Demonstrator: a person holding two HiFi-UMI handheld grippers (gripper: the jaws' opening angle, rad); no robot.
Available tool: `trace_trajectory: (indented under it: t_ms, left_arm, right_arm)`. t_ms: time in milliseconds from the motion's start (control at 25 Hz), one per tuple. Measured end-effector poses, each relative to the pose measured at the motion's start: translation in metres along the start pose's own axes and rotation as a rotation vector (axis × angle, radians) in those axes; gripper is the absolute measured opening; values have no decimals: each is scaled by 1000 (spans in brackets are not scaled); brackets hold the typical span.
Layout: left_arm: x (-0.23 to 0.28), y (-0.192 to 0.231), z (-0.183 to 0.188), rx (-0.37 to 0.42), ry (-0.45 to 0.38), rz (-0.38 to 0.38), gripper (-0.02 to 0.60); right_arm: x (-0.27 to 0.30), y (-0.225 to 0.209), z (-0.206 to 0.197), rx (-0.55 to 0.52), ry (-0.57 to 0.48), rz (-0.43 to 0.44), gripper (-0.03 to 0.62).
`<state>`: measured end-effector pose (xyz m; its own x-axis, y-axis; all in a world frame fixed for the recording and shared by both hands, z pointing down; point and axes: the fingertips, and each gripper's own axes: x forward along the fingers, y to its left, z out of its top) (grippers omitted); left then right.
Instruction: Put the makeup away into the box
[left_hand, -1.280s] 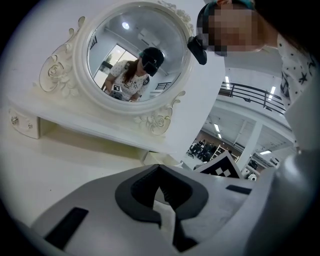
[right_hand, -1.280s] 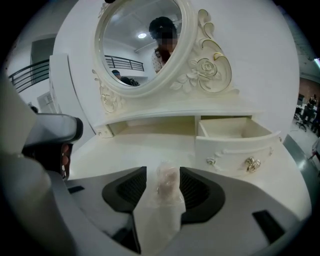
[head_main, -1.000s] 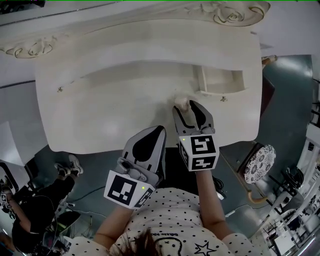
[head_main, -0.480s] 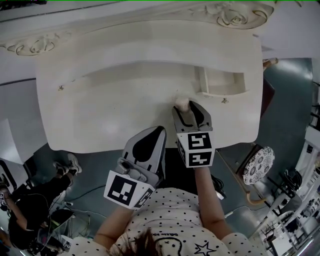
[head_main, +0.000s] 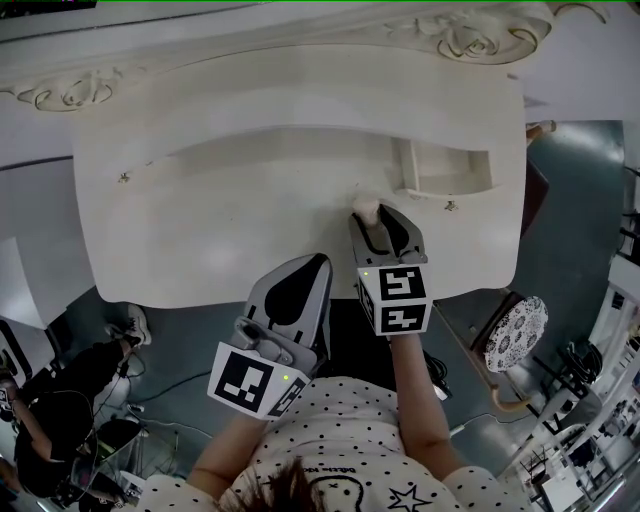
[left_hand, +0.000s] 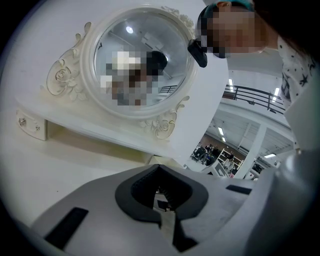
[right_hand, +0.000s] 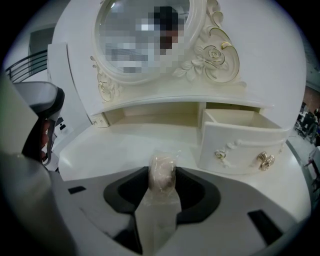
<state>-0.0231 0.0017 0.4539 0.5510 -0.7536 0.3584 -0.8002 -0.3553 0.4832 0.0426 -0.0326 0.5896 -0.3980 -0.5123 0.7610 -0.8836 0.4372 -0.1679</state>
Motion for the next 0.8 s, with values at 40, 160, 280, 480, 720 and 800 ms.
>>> trace_trajectory:
  t_ms: [40,160,280,480,720,800]
  left_arm:
    - [0,0,0,0,-1,-1,-5]
    - [1,1,1,-1,-3,-5,-5]
    - [0,1,2,1,-3,-7,-5]
    - [1,-1,8,10,-13,-22,-5]
    - [3,-9,18,34,-26,-55,-5]
    - [4,-13,21,43,-31,-68,-5]
  right_arm:
    - [0,0,0,-2,0,0,172]
    - [0,0,2,-5,-8,3,156]
    - [-2,1,7,0,-26,4,149]
    - [-9,0,18,-1,-55,6,146]
    - [-29,1,36,-10,-111,5,144]
    - [-36,1,42,-18,-128,4,143]
